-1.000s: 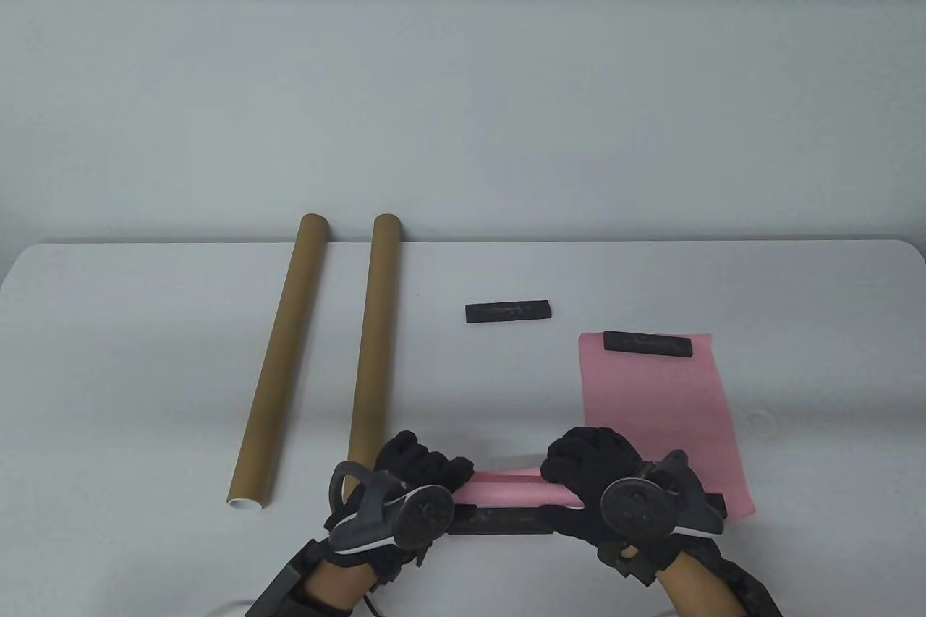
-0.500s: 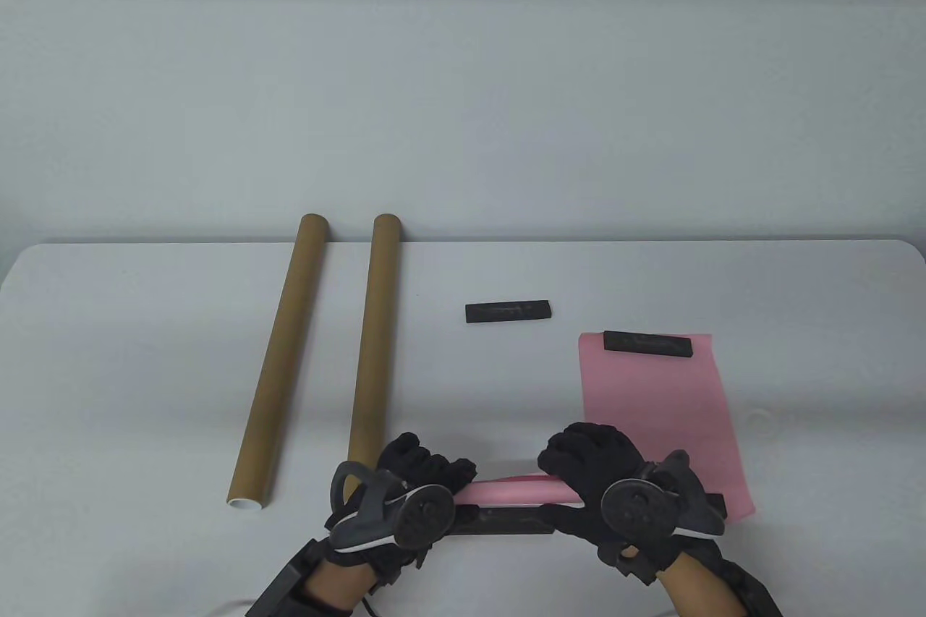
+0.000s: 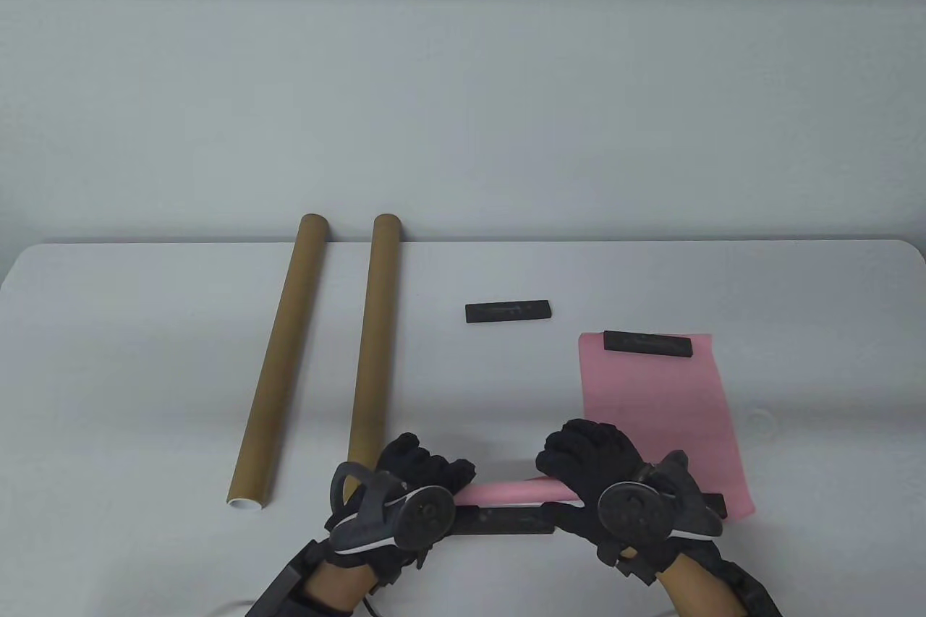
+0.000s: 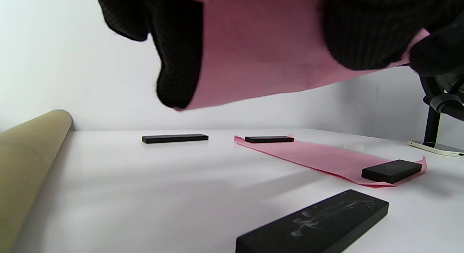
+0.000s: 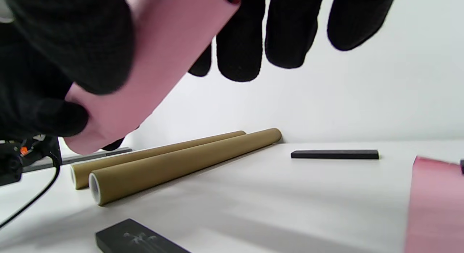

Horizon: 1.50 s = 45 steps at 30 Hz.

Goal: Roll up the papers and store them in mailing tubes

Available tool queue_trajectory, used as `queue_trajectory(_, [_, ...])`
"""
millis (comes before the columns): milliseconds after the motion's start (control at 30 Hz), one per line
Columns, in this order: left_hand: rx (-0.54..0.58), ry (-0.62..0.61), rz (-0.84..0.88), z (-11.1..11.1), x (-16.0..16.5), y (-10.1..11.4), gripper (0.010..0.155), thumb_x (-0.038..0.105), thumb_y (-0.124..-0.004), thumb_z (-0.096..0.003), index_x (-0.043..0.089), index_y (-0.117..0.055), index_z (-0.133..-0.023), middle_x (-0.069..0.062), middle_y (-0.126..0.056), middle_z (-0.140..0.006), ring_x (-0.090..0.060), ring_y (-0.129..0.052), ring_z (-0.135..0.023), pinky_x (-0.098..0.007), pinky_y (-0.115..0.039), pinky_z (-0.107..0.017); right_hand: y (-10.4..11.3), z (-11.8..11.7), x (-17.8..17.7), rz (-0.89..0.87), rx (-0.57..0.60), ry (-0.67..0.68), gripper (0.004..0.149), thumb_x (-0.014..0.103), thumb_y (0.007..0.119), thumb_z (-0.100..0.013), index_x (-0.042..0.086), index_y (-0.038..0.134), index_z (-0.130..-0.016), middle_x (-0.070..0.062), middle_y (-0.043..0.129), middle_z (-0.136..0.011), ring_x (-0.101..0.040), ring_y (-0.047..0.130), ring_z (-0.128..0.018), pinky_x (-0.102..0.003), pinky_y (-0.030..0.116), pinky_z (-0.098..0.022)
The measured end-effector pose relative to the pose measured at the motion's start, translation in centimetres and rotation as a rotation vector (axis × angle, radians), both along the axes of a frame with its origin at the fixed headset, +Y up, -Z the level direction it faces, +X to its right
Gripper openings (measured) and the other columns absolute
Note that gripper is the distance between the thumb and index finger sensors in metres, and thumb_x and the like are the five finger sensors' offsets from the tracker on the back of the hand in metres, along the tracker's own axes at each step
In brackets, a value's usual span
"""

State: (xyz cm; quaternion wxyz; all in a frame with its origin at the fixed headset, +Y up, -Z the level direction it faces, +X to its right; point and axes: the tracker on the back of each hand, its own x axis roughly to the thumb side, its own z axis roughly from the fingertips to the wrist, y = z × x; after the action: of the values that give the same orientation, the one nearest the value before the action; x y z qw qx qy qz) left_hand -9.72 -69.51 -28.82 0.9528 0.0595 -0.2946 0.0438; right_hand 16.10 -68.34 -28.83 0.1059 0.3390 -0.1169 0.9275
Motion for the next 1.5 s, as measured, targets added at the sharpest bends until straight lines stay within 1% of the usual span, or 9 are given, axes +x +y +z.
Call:
queue_trajectory(133, [0.036,0.001,-0.01,0.24,-0.04,0.04,0.071,0.066,-0.082,-0.0316,0.033,-0.073,-0.094,0.007,-0.094,-0.079,-0.017,-0.099,-0.075,-0.051,-0.065,-0.074,-0.11,-0.25,-0.09,-0.005,-0.053,0.003,0.054,0.056,0.084,-0.044,0.016,0.093,-0.079,-0.012,0.092,-0.09,-0.048,0.084,-0.091,-0.071,0.067,-0.065])
queue_trajectory(233, [0.067,-0.019,-0.003,0.49,0.22,0.34,0.068,0.061,-0.085,-0.0333,0.033,-0.072,-0.094,0.008,-0.092,-0.08,-0.017,-0.098,-0.076,-0.052,-0.064,-0.074,-0.33,-0.53,0.05,-0.024,-0.103,0.011,0.059,0.064,0.077,-0.043,0.014,0.099,-0.067,-0.012,0.1,-0.078,-0.046,0.094,-0.082,-0.069,0.071,-0.062])
queue_trajectory(433, [0.002,-0.023,0.008,0.17,0.29,0.05,0.063,0.065,-0.079,-0.0332,0.032,-0.082,-0.086,0.011,-0.102,-0.059,-0.012,-0.107,-0.055,-0.049,-0.071,-0.072,0.2,-0.08,0.24,-0.007,-0.009,-0.008,0.064,0.056,0.089,-0.042,0.018,0.081,-0.094,-0.013,0.08,-0.102,-0.052,0.071,-0.099,-0.073,0.061,-0.067])
queue_trajectory(667, [0.093,-0.005,-0.02,0.62,0.38,0.57,0.07,0.061,-0.085,-0.0334,0.033,-0.07,-0.096,0.006,-0.09,-0.083,-0.019,-0.097,-0.079,-0.052,-0.064,-0.074,-0.17,-0.59,0.21,-0.029,-0.1,0.001,0.059,0.063,0.077,-0.044,0.014,0.1,-0.067,-0.012,0.101,-0.076,-0.045,0.094,-0.082,-0.07,0.071,-0.062])
queue_trajectory(867, [0.028,-0.02,0.0,0.35,0.39,0.29,0.063,0.065,-0.079,-0.0328,0.031,-0.082,-0.086,0.011,-0.102,-0.058,-0.012,-0.107,-0.055,-0.05,-0.07,-0.072,0.11,-0.17,0.23,-0.006,-0.039,0.003,0.068,0.06,0.086,-0.042,0.017,0.082,-0.094,-0.014,0.082,-0.1,-0.053,0.072,-0.099,-0.074,0.06,-0.067])
queue_trajectory(1067, [0.081,-0.012,-0.023,0.58,0.34,0.32,0.07,0.062,-0.084,-0.0328,0.033,-0.07,-0.095,0.006,-0.091,-0.083,-0.019,-0.097,-0.079,-0.053,-0.064,-0.074,-0.25,-0.45,-0.13,0.019,-0.095,0.009,0.056,0.059,0.081,-0.044,0.015,0.095,-0.076,-0.012,0.096,-0.084,-0.047,0.088,-0.088,-0.071,0.067,-0.064])
queue_trajectory(1167, [0.102,-0.02,-0.023,0.72,0.5,0.55,0.067,0.06,-0.086,-0.0334,0.033,-0.072,-0.093,0.008,-0.093,-0.078,-0.016,-0.099,-0.075,-0.052,-0.065,-0.073,-0.33,-0.61,0.04,-0.018,-0.145,0.023,0.06,0.064,0.078,-0.043,0.013,0.1,-0.066,-0.012,0.102,-0.074,-0.046,0.095,-0.08,-0.07,0.071,-0.061])
queue_trajectory(1333, [0.034,-0.034,-0.011,0.28,0.43,0.12,0.06,0.064,-0.08,-0.0331,0.032,-0.084,-0.083,0.011,-0.102,-0.057,-0.011,-0.108,-0.055,-0.049,-0.071,-0.072,0.07,-0.19,0.13,-0.01,-0.067,0.013,0.072,0.061,0.086,-0.041,0.016,0.079,-0.097,-0.015,0.079,-0.102,-0.053,0.075,-0.097,-0.073,0.063,-0.066])
queue_trajectory(1500, [0.034,-0.026,-0.017,0.32,0.3,0.05,0.066,0.065,-0.08,-0.0325,0.033,-0.078,-0.09,0.009,-0.098,-0.071,-0.015,-0.103,-0.069,-0.05,-0.068,-0.073,0.0,-0.12,-0.42,0.036,-0.052,0.0,0.056,0.053,0.088,-0.044,0.016,0.089,-0.085,-0.012,0.09,-0.092,-0.047,0.084,-0.092,-0.071,0.066,-0.065])
